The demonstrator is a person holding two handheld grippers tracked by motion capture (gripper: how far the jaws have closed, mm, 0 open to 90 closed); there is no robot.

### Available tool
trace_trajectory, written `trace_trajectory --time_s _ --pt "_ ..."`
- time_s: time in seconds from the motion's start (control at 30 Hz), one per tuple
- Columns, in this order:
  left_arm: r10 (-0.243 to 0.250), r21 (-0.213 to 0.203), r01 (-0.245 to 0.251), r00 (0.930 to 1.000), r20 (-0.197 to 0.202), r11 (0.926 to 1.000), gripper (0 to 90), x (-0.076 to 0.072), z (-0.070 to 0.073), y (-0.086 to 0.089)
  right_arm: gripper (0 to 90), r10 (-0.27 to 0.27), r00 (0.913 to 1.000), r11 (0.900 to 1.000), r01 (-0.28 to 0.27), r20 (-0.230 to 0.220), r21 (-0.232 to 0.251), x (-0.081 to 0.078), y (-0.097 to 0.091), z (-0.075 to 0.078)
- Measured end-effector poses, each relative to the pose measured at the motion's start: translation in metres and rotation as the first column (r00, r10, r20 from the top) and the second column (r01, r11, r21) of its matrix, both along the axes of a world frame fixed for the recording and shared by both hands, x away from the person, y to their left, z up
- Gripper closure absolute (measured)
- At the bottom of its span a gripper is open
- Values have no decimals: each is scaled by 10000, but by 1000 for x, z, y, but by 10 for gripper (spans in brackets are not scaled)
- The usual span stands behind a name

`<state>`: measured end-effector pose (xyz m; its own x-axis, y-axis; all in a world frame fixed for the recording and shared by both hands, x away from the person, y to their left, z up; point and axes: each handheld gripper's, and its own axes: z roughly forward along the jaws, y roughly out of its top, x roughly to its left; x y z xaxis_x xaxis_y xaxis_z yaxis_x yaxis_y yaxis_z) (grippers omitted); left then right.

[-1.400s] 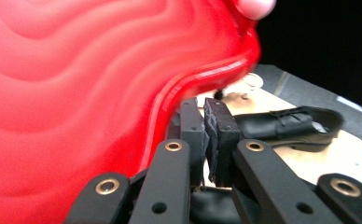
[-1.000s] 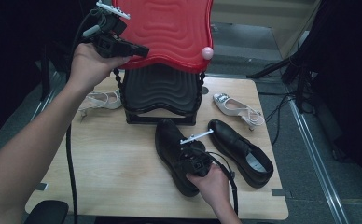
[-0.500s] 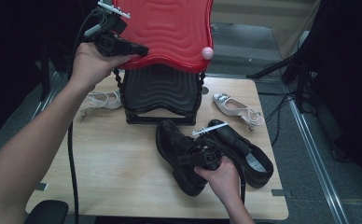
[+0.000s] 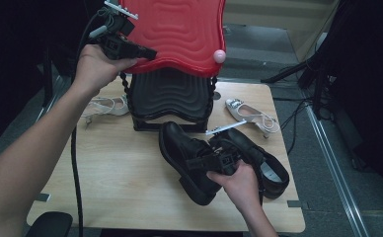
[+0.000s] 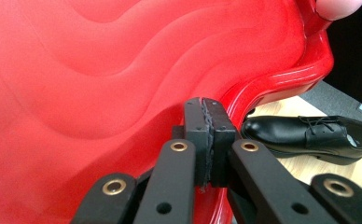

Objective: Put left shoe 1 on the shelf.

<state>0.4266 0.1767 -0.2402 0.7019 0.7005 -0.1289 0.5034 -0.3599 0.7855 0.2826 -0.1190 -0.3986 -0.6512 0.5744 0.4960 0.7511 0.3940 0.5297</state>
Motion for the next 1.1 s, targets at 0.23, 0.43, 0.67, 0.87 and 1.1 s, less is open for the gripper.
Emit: trace_trajectory --time_s 0.23,0.43,0.67,0.87,1.1 --pt "-8 35 8 10000 -79 10000 900 0 0 1 867 138 9996 9996 -144 242 252 3 2 21" --pt "16 57 -16 10000 -47 10000 900 -1 0 0 867 96 9964 9998 -112 845 188 12 11 45" --pt "-11 56 12 9998 -180 10000 900 0 1 2 865 -52 9900 9998 27 1408 178 38 30 62" --pt "-69 66 69 10000 -52 10000 900 -1 0 2 863 -412 9763 9979 508 2125 -399 62 50 64" --pt "-94 84 94 9999 39 9999 900 -1 -1 2 865 -442 9518 9907 810 3036 -1098 70 70 56"
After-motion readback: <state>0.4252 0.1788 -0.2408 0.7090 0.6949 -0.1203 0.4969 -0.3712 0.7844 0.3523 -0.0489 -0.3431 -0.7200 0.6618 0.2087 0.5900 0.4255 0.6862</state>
